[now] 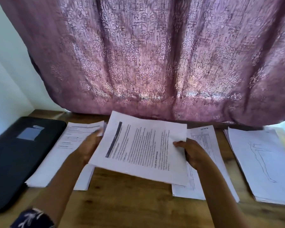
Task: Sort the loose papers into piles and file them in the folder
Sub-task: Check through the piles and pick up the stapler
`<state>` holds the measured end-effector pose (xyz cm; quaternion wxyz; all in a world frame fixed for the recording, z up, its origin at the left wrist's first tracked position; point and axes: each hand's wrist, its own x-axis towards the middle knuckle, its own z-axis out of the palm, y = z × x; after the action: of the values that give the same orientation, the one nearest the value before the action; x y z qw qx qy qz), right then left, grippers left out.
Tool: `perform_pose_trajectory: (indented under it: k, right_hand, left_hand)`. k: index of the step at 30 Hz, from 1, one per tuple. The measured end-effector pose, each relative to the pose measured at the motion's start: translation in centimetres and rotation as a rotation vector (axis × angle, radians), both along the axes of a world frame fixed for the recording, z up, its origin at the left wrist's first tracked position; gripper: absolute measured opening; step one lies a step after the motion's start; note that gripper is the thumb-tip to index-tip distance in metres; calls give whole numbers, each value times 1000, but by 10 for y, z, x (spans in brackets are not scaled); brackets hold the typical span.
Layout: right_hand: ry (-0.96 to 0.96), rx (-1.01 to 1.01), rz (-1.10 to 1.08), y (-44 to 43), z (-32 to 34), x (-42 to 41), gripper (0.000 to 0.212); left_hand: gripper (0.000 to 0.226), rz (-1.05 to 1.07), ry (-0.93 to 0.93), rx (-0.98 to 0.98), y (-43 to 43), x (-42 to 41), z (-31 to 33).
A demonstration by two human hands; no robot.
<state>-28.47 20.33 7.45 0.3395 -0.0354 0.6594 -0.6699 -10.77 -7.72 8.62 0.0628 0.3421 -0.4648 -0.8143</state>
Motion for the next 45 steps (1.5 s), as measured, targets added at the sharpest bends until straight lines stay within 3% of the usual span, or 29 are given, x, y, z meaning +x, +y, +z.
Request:
perform_pose_trajectory:
  k: [1, 3, 10, 16, 21, 22, 24, 27, 29, 31, 32, 36, 38, 40, 42, 43, 45]
  right_hand:
    - [-2, 9, 4, -2, -1, -1, 20]
    - [-24, -3, -18, -5, -1, -2, 19]
    - [-105, -4, 98, 5, -15, 13, 19]
    - [3, 14, 169, 0, -21, 13, 33]
    - [250, 155, 107, -8, -15, 21, 11]
    - [321, 173, 72, -9, -8, 24, 12]
    - [458, 149, -38, -9, 10, 28, 13]
    - [535, -14, -185, -9, 23, 34, 7]
    - [467, -47, -224, -16, 8, 40, 9]
    - [421, 9, -200, -28, -19, 49, 10]
    - [426, 41, -186, -32, -33, 53, 12]
    - [540, -9, -277, -40, -39, 59, 30]
    - [535, -7, -319, -41, -39, 56, 35]
    - [500, 36, -262, -47, -42, 59, 27]
    - [505, 97, -227, -49, -47, 62, 41]
    - [527, 101, -236, -50, -46, 59, 41]
    - [571, 108, -298, -49, -44, 54, 24]
  left_hand:
    - [28, -73, -85, -76, 4, -2, 2]
    - [23, -174, -176, -155, 5, -3, -5]
    - [25, -119, -156, -158, 15, 10, -28]
    - [41, -32, -104, 6, 27, 20, -45]
    - [83, 10, -19, -282, 47, 26, -44]
    - [73, 24, 16, -373, 50, 26, -39]
    - [32, 119, 108, -531, 55, 26, -22]
    - [23, 287, 235, -609, 64, 26, 0]
    - [12, 315, 179, -685, 71, 26, -7]
    - [55, 241, -27, -778, 80, 25, -31]
    - [65, 216, -72, -792, 87, 24, -35]
    - [26, 261, -100, -745, 101, 9, -39]
    - [32, 276, -83, -750, 107, 6, -39]
    - [30, 229, -117, -780, 107, 4, -42]
    - [36, 108, -157, -866, 106, 5, -45]
    - [34, 145, -132, -892, 103, 2, -46]
    - [20, 260, -75, -915, 104, -3, -39]
